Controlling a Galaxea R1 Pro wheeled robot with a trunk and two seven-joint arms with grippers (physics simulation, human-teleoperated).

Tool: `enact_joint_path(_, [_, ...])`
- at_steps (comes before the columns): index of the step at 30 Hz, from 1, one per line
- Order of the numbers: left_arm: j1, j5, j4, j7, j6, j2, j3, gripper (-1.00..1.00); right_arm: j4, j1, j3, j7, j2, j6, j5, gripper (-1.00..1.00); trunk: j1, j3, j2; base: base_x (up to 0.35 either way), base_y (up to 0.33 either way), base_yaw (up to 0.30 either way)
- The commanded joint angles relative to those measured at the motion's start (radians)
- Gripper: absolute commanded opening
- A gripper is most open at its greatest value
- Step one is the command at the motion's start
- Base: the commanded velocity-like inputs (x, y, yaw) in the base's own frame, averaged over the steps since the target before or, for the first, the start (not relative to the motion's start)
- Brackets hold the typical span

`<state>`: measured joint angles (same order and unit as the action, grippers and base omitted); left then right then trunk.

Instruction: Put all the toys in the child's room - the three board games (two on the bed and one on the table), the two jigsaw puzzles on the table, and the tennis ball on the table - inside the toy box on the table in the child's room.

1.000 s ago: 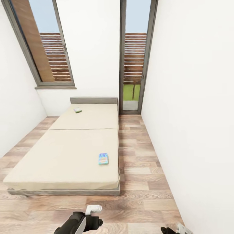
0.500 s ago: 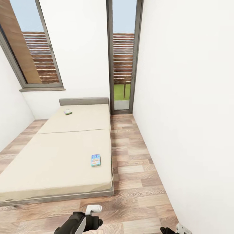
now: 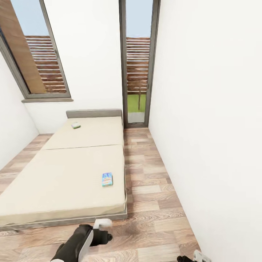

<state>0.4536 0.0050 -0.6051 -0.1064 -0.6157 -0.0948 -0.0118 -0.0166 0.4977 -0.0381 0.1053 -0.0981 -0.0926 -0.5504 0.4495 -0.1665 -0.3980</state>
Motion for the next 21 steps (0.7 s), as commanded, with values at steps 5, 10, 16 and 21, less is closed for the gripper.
enact_joint_path(5, [0.064, 0.0, -0.082, -0.015, -0.129, 0.02, -0.002, 1.0, -0.06, 0.038, -0.029, -0.143, 0.027, -0.131, -0.007, 1.0, 0.001, -0.002, -0.002, 0.0, 0.0, 0.0])
enact_joint_path(10, [0.187, 0.0, -0.111, -0.02, -0.213, 0.044, -0.002, 1.0, -0.194, 0.058, -0.057, -0.319, 0.06, -0.27, -0.007, 1.0, 0.001, -0.002, -0.002, 0.0, 0.0, 0.0])
enact_joint_path(16, [0.312, 0.002, -0.121, -0.019, -0.261, 0.101, -0.014, 1.0, -0.414, 0.071, -0.085, -0.492, 0.093, -0.467, -0.009, 1.0, 0.001, -0.002, -0.002, 0.0, 0.0, 0.0])
enact_joint_path(21, [0.332, 0.002, -0.122, -0.021, -0.264, 0.111, -0.055, 1.0, -0.484, 0.076, -0.089, -0.525, 0.098, -0.532, -0.009, 1.0, 0.001, -0.002, -0.002, 0.0, 0.0, 0.0])
